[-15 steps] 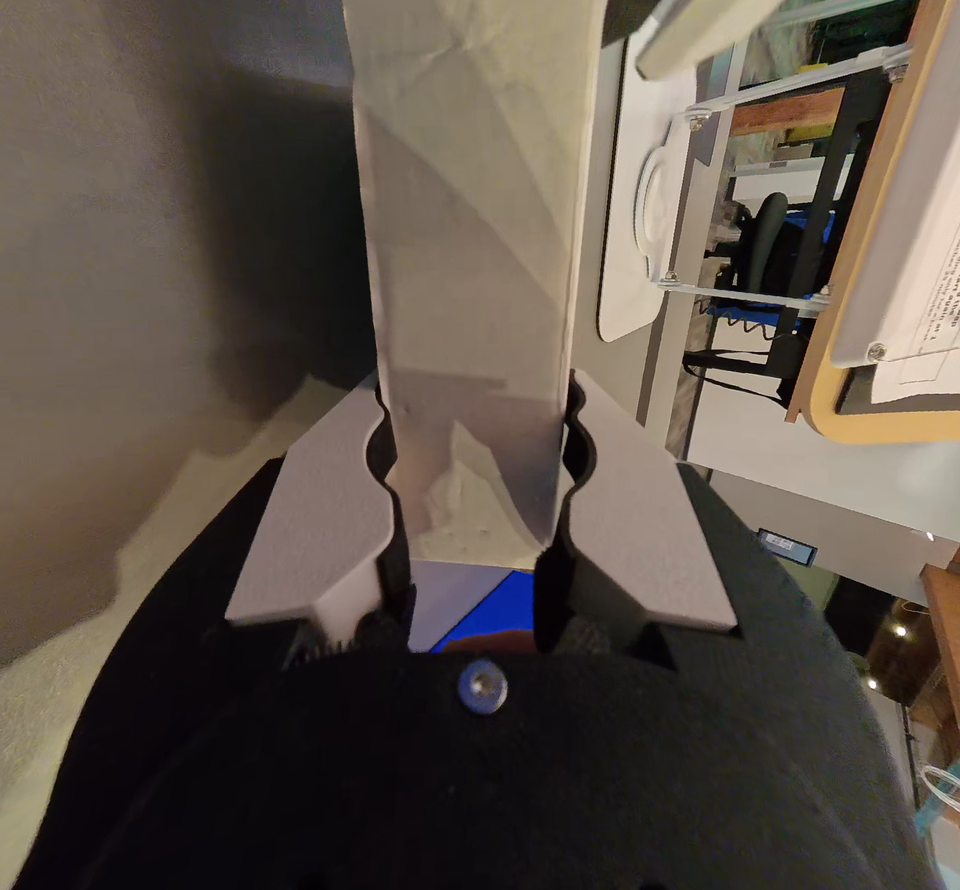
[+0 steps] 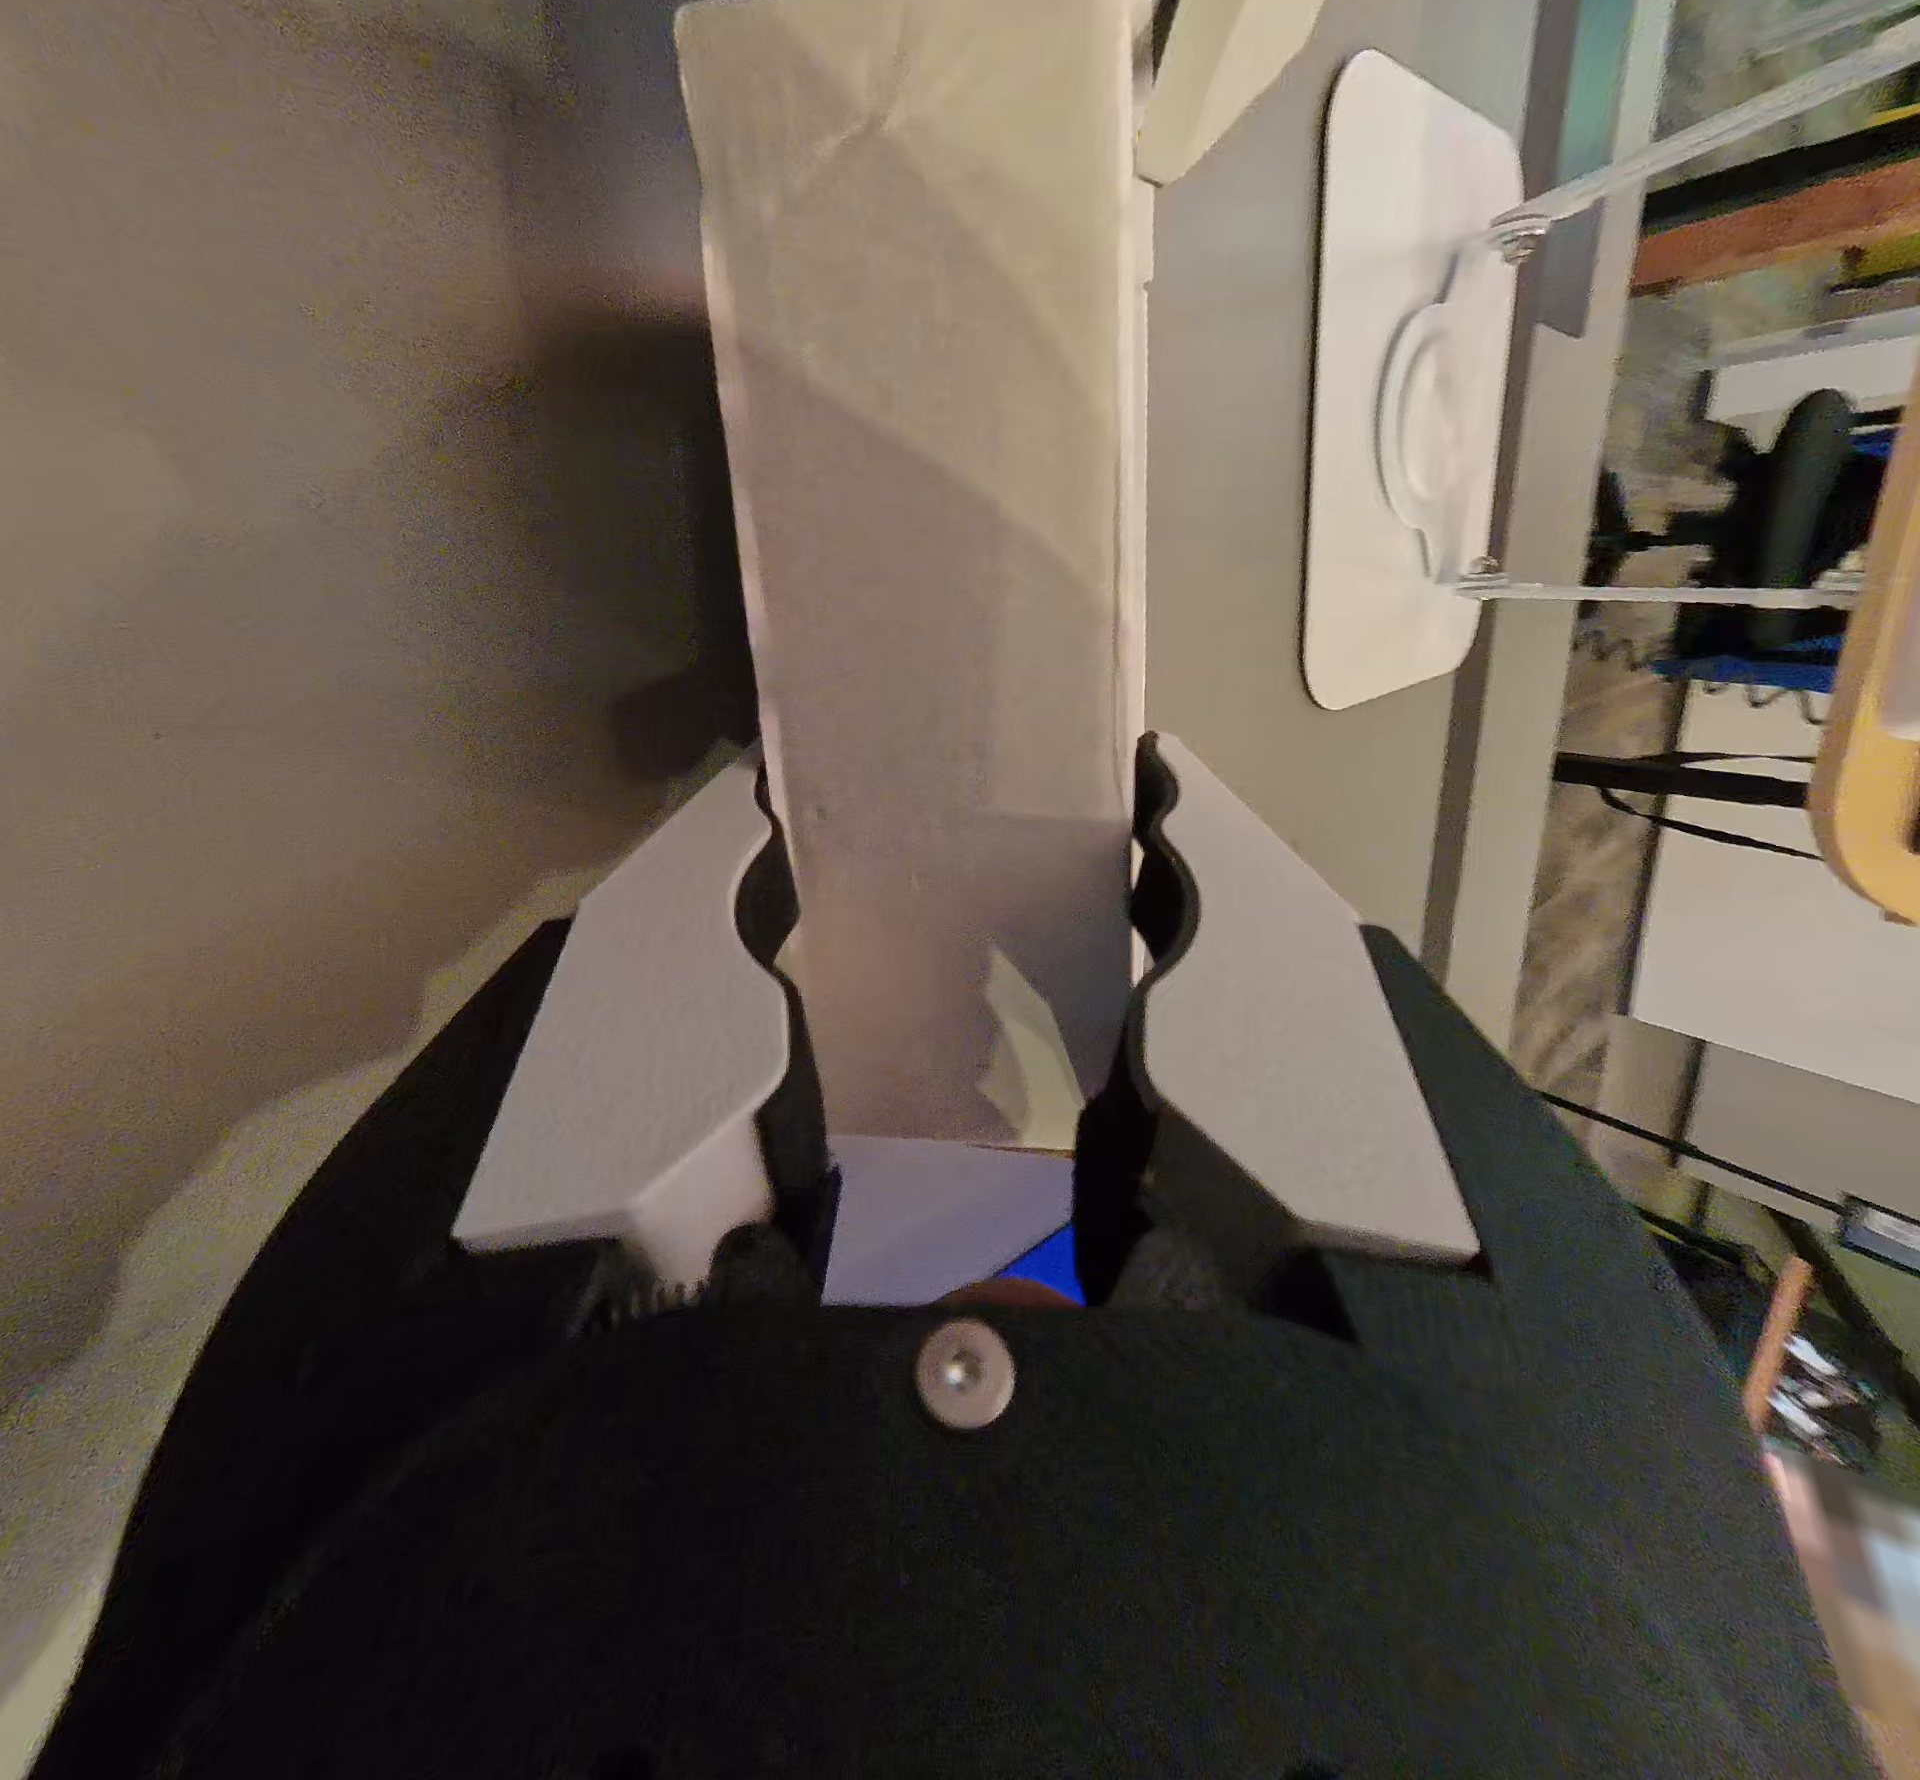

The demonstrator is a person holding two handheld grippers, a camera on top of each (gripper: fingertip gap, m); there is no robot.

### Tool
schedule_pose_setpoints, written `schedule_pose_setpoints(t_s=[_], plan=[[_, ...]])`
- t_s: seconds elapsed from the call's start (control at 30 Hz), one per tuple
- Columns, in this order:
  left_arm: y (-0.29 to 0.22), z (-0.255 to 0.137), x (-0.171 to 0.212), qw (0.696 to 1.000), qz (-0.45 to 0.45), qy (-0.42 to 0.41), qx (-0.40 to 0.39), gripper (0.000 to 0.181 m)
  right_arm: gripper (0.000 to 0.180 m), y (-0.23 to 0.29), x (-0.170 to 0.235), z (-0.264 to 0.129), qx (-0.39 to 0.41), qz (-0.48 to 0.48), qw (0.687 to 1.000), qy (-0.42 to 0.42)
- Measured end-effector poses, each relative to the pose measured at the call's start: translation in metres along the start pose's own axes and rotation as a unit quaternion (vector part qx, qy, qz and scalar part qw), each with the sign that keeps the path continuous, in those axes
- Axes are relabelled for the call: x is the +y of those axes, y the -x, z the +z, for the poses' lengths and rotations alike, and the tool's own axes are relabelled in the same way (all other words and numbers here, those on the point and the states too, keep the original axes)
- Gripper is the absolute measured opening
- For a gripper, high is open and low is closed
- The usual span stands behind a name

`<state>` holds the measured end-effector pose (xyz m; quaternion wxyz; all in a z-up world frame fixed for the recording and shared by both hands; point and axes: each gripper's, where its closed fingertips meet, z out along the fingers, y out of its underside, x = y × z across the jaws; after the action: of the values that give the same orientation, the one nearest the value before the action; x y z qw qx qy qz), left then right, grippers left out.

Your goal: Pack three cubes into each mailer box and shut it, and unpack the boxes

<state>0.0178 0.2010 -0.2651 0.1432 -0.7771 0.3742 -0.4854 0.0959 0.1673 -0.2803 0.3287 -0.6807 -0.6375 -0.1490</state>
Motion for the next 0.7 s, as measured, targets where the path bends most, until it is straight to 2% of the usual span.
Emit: schedule_pose_setpoints(t_s=[0.17,0.27,0.33,0.43,0.47,0.53,0.63,0.7], plan=[[-0.005,0.000,-0.008,1.000,0.024,-0.009,0.003,0.054,0.063,-0.002,0.000,-0.005,-0.063,0.025,0.998,-0.013],[-0.009,-0.008,-0.016,0.994,0.100,-0.028,-0.019,0.048,0.063,-0.004,0.000,-0.007,-0.094,0.034,0.995,-0.018],[-0.029,-0.017,-0.018,0.987,0.154,-0.050,0.020,0.073,0.063,-0.007,0.001,-0.007,-0.105,0.050,0.993,-0.021],[-0.033,-0.014,-0.002,0.964,0.265,-0.019,-0.031,0.106,0.063,-0.009,0.002,-0.006,-0.115,0.055,0.991,-0.027],[-0.029,-0.008,0.003,0.954,0.293,-0.004,-0.061,0.109,0.063,-0.009,0.001,-0.006,-0.117,0.056,0.991,-0.030],[-0.022,0.003,0.011,0.925,0.362,0.024,-0.114,0.103,0.063,-0.010,0.001,-0.006,-0.123,0.058,0.990,-0.032],[-0.014,0.016,0.010,0.882,0.435,0.035,-0.177,0.076,0.063,-0.011,0.002,-0.005,-0.130,0.059,0.989,-0.027],[-0.012,0.018,0.005,0.874,0.446,0.025,-0.193,0.070,0.063,-0.013,0.004,-0.006,-0.127,0.065,0.990,-0.018]])
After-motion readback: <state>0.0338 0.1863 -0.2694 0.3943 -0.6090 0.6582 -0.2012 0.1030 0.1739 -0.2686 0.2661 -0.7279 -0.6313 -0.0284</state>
